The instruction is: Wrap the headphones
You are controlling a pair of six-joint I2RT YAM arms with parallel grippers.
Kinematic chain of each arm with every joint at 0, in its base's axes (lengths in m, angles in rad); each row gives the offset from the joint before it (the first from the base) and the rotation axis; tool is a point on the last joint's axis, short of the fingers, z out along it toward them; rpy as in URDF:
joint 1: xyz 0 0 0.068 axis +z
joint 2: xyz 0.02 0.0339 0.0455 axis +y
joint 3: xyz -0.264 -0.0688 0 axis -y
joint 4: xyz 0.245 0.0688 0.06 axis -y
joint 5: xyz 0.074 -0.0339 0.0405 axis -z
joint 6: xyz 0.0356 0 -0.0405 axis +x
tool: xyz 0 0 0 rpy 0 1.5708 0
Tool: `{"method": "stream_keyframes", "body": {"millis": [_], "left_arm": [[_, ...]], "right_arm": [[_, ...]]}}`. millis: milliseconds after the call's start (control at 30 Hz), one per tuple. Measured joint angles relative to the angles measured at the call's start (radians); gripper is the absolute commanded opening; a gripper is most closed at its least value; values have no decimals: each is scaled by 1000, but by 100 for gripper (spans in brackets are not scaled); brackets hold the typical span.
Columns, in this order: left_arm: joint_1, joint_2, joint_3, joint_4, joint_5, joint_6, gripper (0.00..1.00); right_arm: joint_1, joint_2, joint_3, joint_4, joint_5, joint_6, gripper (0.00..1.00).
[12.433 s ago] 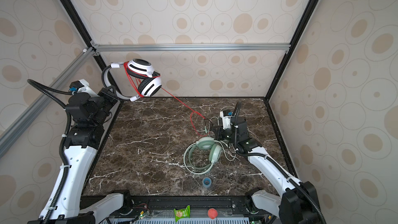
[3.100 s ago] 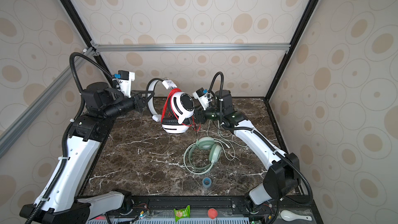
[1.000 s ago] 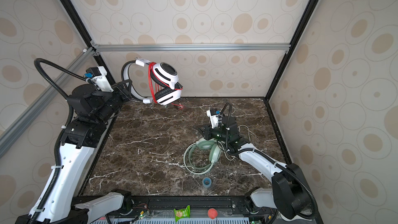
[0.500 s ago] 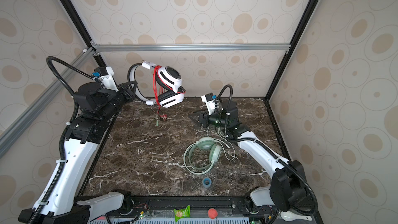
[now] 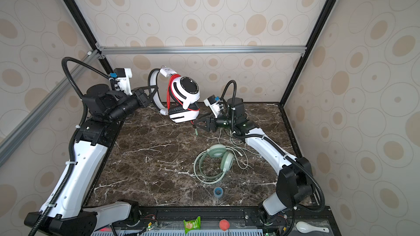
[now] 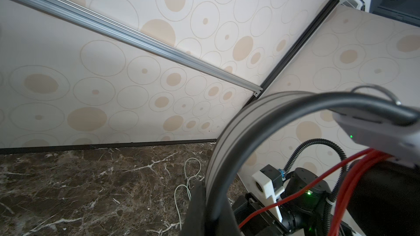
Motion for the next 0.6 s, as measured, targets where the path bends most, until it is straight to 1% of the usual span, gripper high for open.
{"method": "stream_keyframes", "body": {"millis": [167,267,433,600], "left_arm": [[0,12,0,25,46,-14,0],[0,18,0,24,55,-15,0],[0,21,0,24,59,-15,0],[0,21,0,34,90,-21,0]], "right_arm": [[13,64,35,11,-27,3,52],[31,90,48,24,-29,12,52],[53,99,67,35,-23,20,51],[57,99,83,38,-3,17,50]]}}
